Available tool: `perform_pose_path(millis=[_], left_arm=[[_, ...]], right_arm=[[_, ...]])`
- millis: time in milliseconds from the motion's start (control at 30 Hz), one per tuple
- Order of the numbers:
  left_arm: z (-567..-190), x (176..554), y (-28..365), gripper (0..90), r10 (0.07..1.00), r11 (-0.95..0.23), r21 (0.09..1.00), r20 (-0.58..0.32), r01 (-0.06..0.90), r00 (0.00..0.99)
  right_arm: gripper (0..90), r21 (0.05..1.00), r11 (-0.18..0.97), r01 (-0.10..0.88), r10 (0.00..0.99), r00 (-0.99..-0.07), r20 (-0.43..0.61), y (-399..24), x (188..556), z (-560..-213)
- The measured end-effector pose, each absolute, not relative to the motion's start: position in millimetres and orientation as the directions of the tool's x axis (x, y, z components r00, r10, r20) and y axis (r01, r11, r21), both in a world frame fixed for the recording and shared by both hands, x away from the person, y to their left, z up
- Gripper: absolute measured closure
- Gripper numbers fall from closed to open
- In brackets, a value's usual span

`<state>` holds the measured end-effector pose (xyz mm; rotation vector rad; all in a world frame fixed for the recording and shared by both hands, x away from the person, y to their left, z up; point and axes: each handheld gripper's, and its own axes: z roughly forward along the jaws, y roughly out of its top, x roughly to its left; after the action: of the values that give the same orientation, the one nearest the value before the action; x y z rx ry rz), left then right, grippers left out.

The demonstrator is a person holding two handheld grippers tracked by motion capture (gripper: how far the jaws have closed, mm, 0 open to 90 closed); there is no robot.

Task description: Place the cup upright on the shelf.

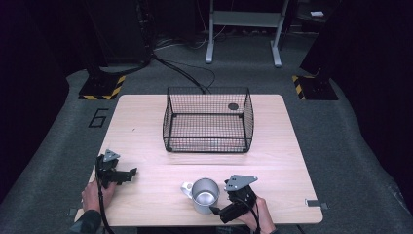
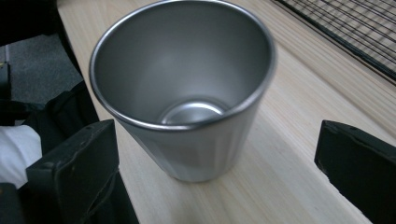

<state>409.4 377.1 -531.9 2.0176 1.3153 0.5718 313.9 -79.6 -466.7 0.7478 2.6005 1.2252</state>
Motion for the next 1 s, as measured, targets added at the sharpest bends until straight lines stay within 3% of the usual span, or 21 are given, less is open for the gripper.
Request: perform_pose_path(millis=[367, 1000], left_arm=[[-531.3, 409.3, 377.4, 0.1, 0.915, -0.286, 0.717, 0.007, 0.636, 0.403], [-531.2, 409.3, 377.1, 0.1, 0.917, -0.28, 0.718, 0.002, 0.638, 0.4]], right_arm=[[0.0, 0.745, 0.587, 0.315, 0.454, -0.891, 0.019, -50.8, 320.2, -472.5], [2.9, 0.761, 0.57, 0.312, 0.474, -0.881, 0.006, -35.6, 324.5, -474.3]])
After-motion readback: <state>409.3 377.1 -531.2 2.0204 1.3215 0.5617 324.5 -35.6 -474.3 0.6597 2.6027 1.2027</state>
